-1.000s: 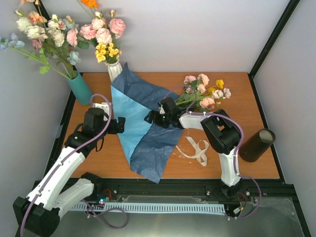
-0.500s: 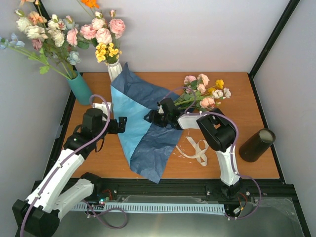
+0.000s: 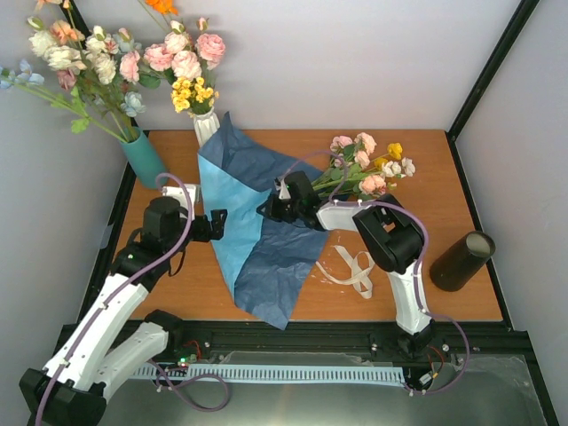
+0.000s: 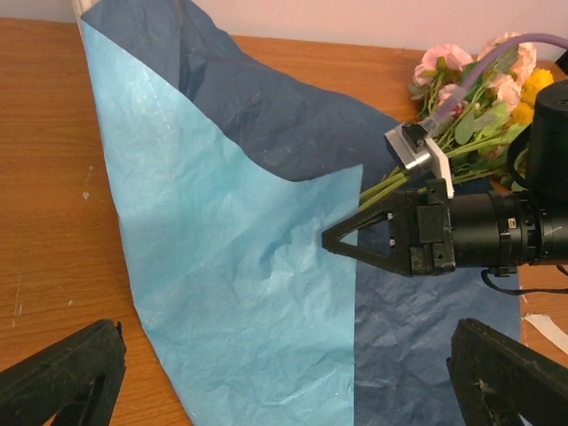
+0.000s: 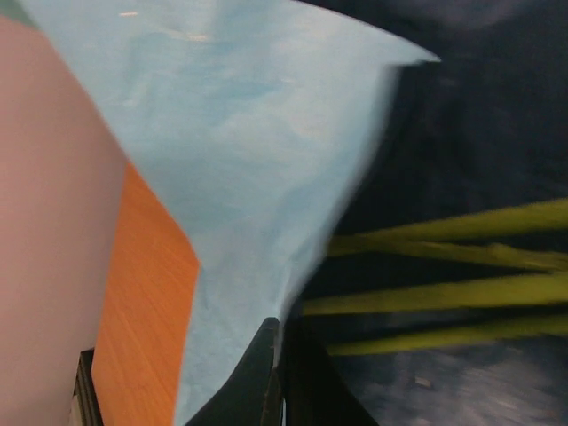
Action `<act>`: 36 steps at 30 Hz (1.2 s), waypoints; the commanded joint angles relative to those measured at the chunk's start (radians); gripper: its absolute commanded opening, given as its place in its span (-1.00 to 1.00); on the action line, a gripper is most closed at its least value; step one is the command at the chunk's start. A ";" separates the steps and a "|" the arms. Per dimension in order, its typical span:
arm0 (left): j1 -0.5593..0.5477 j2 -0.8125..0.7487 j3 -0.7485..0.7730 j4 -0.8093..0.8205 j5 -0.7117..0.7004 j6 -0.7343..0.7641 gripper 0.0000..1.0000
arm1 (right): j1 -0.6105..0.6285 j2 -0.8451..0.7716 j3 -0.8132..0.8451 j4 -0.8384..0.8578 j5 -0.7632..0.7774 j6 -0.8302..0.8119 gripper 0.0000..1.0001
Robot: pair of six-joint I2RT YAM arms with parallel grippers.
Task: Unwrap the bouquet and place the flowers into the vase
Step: Unfold the wrapping paper at the center of the board.
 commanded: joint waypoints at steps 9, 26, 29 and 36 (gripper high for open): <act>-0.002 -0.156 0.012 0.026 -0.112 -0.011 0.99 | 0.234 -0.031 0.298 -0.156 -0.045 -0.220 -0.95; -0.002 -0.295 -0.012 0.040 -0.183 -0.006 0.99 | 0.401 0.393 0.729 -0.239 -0.134 -0.145 -0.57; -0.002 -0.295 -0.014 0.040 -0.191 0.003 0.99 | 0.402 0.389 0.726 -0.252 -0.146 -0.154 -0.38; -0.002 -0.313 0.006 0.037 -0.198 0.044 0.99 | 0.396 0.206 0.659 -0.345 -0.127 -0.272 0.16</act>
